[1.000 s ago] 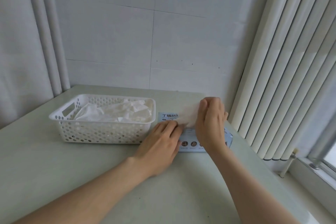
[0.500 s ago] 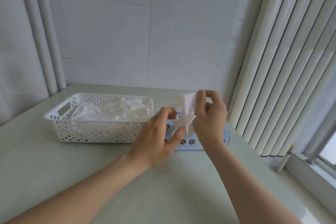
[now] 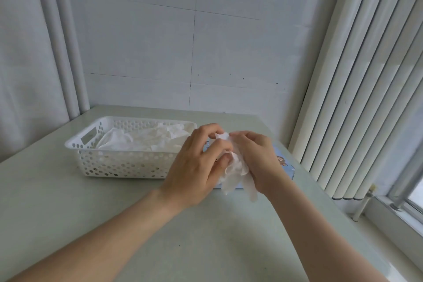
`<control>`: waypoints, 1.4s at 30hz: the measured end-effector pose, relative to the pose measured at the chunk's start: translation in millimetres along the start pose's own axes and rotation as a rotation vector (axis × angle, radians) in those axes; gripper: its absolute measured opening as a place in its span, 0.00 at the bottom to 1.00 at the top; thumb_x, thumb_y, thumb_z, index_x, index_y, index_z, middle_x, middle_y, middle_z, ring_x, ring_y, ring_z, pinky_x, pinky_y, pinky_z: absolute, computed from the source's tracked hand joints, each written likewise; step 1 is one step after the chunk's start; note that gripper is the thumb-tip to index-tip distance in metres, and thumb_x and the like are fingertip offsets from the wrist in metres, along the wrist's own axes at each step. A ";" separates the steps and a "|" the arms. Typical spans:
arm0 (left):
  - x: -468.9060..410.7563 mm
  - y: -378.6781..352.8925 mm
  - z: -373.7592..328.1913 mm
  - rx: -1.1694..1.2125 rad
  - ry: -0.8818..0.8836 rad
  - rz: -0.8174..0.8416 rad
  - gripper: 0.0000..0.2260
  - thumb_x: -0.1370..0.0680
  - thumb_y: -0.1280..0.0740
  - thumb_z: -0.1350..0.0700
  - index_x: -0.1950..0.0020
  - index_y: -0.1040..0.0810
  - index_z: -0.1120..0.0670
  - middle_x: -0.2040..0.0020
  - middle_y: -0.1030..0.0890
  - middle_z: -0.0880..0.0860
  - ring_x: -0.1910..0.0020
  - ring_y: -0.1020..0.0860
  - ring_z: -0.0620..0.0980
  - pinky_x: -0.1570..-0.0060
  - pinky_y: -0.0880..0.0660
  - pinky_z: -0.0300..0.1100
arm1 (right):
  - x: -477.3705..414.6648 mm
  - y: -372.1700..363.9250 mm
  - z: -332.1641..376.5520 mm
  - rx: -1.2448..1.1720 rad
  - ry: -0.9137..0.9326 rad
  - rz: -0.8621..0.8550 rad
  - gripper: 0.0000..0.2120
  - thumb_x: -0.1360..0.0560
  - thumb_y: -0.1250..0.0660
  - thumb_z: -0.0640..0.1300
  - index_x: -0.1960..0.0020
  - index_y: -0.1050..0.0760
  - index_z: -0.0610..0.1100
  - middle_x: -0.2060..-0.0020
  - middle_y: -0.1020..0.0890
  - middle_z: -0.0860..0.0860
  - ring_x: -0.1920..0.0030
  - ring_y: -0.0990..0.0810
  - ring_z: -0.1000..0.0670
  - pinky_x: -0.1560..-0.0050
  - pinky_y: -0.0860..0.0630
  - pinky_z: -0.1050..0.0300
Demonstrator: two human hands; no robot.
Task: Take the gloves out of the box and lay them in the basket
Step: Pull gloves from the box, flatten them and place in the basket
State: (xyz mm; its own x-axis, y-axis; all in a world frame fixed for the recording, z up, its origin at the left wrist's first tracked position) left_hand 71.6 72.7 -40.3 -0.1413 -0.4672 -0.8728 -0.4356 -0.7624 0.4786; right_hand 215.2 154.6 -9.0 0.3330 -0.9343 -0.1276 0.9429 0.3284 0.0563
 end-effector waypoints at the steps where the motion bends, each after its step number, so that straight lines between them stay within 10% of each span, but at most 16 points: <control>1: -0.8 1.4 0.0 0.024 0.023 -0.028 0.06 0.17 0.35 0.58 0.43 0.20 0.58 0.37 0.26 0.55 0.41 0.25 0.55 0.41 0.26 0.52 | 3.3 0.5 2.9 0.028 0.018 0.048 0.10 0.18 0.33 0.45 0.50 0.15 0.41 0.58 0.14 0.40 0.61 0.15 0.43 0.57 0.19 0.45; 5: -8.3 10.9 0.0 0.111 0.142 -0.175 0.04 0.17 0.37 0.59 0.48 0.24 0.59 0.49 0.23 0.49 0.47 0.25 0.53 0.46 0.28 0.50 | 19.6 1.6 17.1 0.098 0.081 0.126 0.18 0.15 0.38 0.52 0.54 0.16 0.43 0.59 0.16 0.42 0.59 0.15 0.46 0.56 0.21 0.47; 9: -13.9 21.1 -2.7 0.232 0.356 -0.266 0.04 0.14 0.37 0.56 0.49 0.28 0.54 0.59 0.24 0.41 0.59 0.24 0.43 0.57 0.31 0.35 | 18.1 3.4 12.7 0.104 0.304 0.371 0.19 0.18 0.37 0.56 0.34 0.19 0.49 0.44 0.14 0.47 0.43 0.14 0.46 0.47 0.19 0.51; 13: -18.4 22.7 1.6 0.378 0.534 -0.299 0.05 0.15 0.36 0.54 0.48 0.29 0.54 0.68 0.22 0.45 0.71 0.25 0.44 0.70 0.32 0.35 | 13.4 0.6 5.8 0.139 0.365 0.352 0.15 0.19 0.28 0.53 0.46 0.16 0.40 0.57 0.15 0.41 0.59 0.18 0.46 0.60 0.26 0.54; 22: -22.3 27.4 12.0 0.640 0.700 -0.099 0.15 0.22 0.42 0.53 0.47 0.16 0.49 0.54 0.13 0.50 0.52 0.16 0.55 0.55 0.20 0.56 | 8.2 0.3 3.1 0.005 0.281 0.184 0.13 0.16 0.32 0.46 0.50 0.16 0.36 0.59 0.14 0.39 0.62 0.18 0.40 0.61 0.24 0.51; 28: -26.0 28.8 7.7 0.624 0.658 0.072 0.07 0.20 0.27 0.46 0.46 0.14 0.48 0.52 0.12 0.45 0.48 0.15 0.43 0.44 0.19 0.49 | 18.4 -1.7 9.9 0.020 0.263 0.264 0.09 0.17 0.29 0.47 0.44 0.13 0.44 0.56 0.12 0.37 0.55 0.13 0.33 0.54 0.17 0.44; 42: -32.6 43.6 52.4 0.446 0.723 -0.185 0.14 0.16 0.34 0.47 0.55 0.21 0.55 0.71 0.28 0.40 0.70 0.31 0.41 0.68 0.34 0.33 | 6.8 4.9 1.4 0.116 0.138 0.221 0.15 0.24 0.22 0.49 0.55 0.19 0.37 0.56 0.13 0.38 0.58 0.15 0.45 0.56 0.22 0.49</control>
State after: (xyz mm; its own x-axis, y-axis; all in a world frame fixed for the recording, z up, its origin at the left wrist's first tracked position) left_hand 10.6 78.0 4.0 0.5000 -0.6381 -0.5856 -0.7246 -0.6785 0.1206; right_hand 222.1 149.7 -8.2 0.5365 -0.8113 -0.2324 0.8421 0.4967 0.2100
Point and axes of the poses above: each hand's wrist, its own x-axis away from the middle knuckle, its own y-axis out of the back of the hand, z = x × y, the point moved 1 cm from there along -x, towards the middle knuckle
